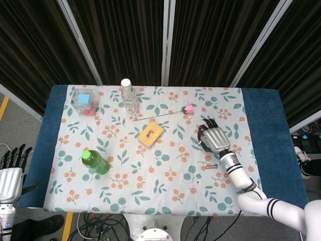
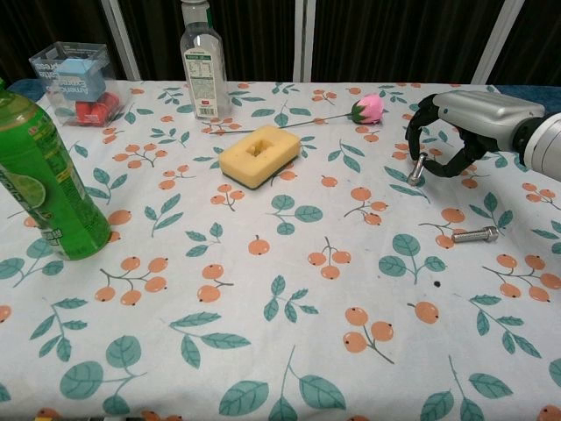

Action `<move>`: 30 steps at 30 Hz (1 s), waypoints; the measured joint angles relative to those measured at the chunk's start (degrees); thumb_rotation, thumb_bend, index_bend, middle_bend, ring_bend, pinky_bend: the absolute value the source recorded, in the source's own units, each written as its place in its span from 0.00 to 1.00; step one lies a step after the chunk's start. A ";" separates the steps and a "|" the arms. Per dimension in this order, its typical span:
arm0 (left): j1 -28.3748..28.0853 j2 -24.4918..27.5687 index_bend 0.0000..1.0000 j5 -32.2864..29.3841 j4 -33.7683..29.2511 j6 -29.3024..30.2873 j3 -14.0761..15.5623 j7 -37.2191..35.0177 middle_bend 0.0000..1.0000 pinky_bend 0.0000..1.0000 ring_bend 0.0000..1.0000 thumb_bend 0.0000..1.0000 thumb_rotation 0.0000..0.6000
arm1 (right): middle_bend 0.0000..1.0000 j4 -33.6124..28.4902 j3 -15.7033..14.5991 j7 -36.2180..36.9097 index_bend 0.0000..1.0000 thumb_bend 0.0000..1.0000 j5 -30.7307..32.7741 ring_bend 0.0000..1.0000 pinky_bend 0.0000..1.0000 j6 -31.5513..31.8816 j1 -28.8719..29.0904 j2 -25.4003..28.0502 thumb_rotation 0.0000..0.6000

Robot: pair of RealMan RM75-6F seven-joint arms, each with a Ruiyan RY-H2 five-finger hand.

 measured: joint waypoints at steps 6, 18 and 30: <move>0.03 -0.12 0.09 0.06 0.21 0.01 0.02 -0.18 0.00 0.00 0.00 0.00 1.00 | 0.23 -0.46 -0.20 -1.04 0.47 0.36 0.78 0.00 0.00 -0.21 0.09 0.15 1.00; 0.00 -0.09 0.09 0.13 0.26 0.00 -0.02 -0.23 0.00 0.00 0.00 0.00 1.00 | 0.18 -2.42 -0.37 -0.83 0.25 0.36 0.52 0.00 0.00 0.54 -0.05 1.37 1.00; -0.12 0.21 0.09 0.72 -0.15 0.19 0.00 0.02 0.00 0.00 0.00 0.00 1.00 | 0.27 -13.91 -3.30 -0.36 0.35 0.23 -10.33 0.02 0.12 14.97 -6.52 10.60 1.00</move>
